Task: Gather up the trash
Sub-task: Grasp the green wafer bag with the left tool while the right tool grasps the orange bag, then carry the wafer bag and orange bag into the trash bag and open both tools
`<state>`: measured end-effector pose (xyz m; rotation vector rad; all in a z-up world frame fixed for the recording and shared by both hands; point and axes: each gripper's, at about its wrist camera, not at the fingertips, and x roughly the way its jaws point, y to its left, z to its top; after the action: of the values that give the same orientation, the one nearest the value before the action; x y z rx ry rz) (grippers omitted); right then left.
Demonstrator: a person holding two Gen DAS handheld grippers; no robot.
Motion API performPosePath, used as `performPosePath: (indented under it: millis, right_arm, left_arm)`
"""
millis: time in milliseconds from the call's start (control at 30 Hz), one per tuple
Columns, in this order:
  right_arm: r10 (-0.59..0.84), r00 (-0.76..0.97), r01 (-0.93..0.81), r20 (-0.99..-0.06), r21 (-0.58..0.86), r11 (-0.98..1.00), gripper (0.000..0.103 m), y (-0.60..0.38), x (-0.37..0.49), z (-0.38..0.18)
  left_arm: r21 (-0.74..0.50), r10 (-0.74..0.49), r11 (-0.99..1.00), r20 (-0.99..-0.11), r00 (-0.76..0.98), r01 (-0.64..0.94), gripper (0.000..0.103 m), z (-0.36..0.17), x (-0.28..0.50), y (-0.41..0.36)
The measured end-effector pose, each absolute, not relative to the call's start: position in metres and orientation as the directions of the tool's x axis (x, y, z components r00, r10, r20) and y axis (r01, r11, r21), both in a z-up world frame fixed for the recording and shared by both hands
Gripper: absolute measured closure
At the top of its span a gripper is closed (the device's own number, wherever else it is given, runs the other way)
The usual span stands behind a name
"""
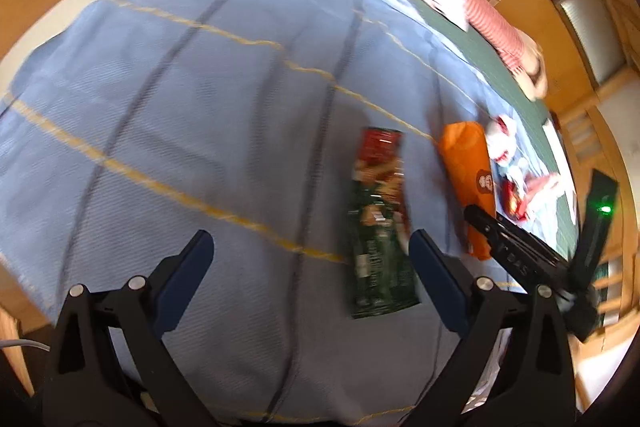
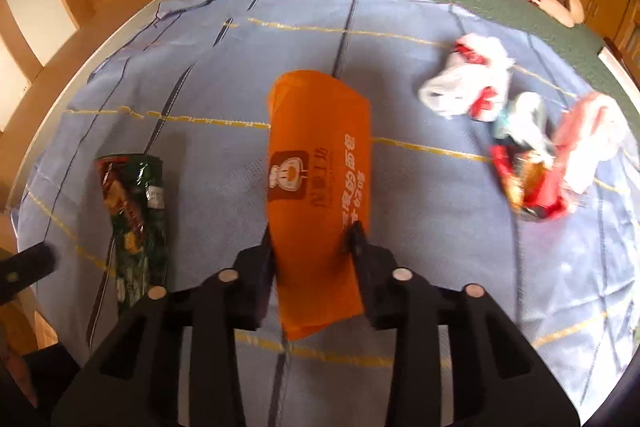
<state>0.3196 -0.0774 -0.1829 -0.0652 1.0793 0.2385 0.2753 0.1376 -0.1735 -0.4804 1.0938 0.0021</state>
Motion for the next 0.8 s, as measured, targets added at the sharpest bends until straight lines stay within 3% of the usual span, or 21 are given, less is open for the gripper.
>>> performPosePath:
  millis: [133, 300, 367, 400, 433, 467, 533, 600, 800]
  right_arm:
    - [0.18, 0.418, -0.245, -0.89, 0.08, 0.966, 0.068, -0.088, 0.296, -0.179]
    - [0.245, 0.408, -0.226, -0.88, 0.163, 0.96, 0.053, -0.11, 0.272, -0.17]
    - [0.252, 0.424, -0.196, -0.87, 0.183, 0.963, 0.051, -0.122, 0.265, -0.163]
    - [0.249, 0.433, -0.19, -0.866, 0.183, 0.965, 0.048, -0.127, 0.263, -0.16]
    - [0.244, 0.443, -0.189, -0.863, 0.176, 0.966, 0.045, -0.13, 0.261, -0.157]
    - [0.236, 0.452, -0.186, -0.86, 0.168, 0.968, 0.037, -0.132, 0.26, -0.155]
    - [0.213, 0.473, -0.177, -0.855, 0.144, 0.974, 0.03, -0.133, 0.262, -0.153]
    - [0.213, 0.472, -0.187, -0.855, 0.139, 0.973, 0.024, -0.126, 0.267, -0.157]
    - [0.18, 0.442, -0.284, -0.879, 0.053, 0.957, 0.02, -0.078, 0.281, -0.18]
  left_arm:
    - [-0.352, -0.255, 0.927, -0.845, 0.47, -0.129, 0.006, -0.184, 0.29, 0.104]
    - [-0.265, -0.223, 0.963, -0.893, 0.39, -0.057, 0.011, -0.213, 0.302, 0.075]
    - [-0.181, -0.153, 0.983, -0.894, 0.421, -0.028, 0.025, -0.212, 0.302, 0.066]
    - [-0.14, -0.123, 0.99, -0.894, 0.432, -0.008, 0.045, -0.212, 0.302, 0.063]
    - [-0.115, -0.105, 0.993, -0.893, 0.437, 0.003, 0.06, -0.212, 0.302, 0.061]
    - [-0.103, -0.095, 0.995, -0.893, 0.44, 0.005, 0.063, -0.211, 0.301, 0.063]
    - [-0.126, -0.108, 0.992, -0.889, 0.445, -0.012, 0.079, -0.208, 0.3, 0.069]
    - [-0.12, -0.092, 0.992, -0.875, 0.476, -0.03, 0.08, -0.199, 0.295, 0.076]
    - [-0.123, -0.055, 0.99, -0.805, 0.59, -0.075, 0.08, -0.159, 0.28, 0.096]
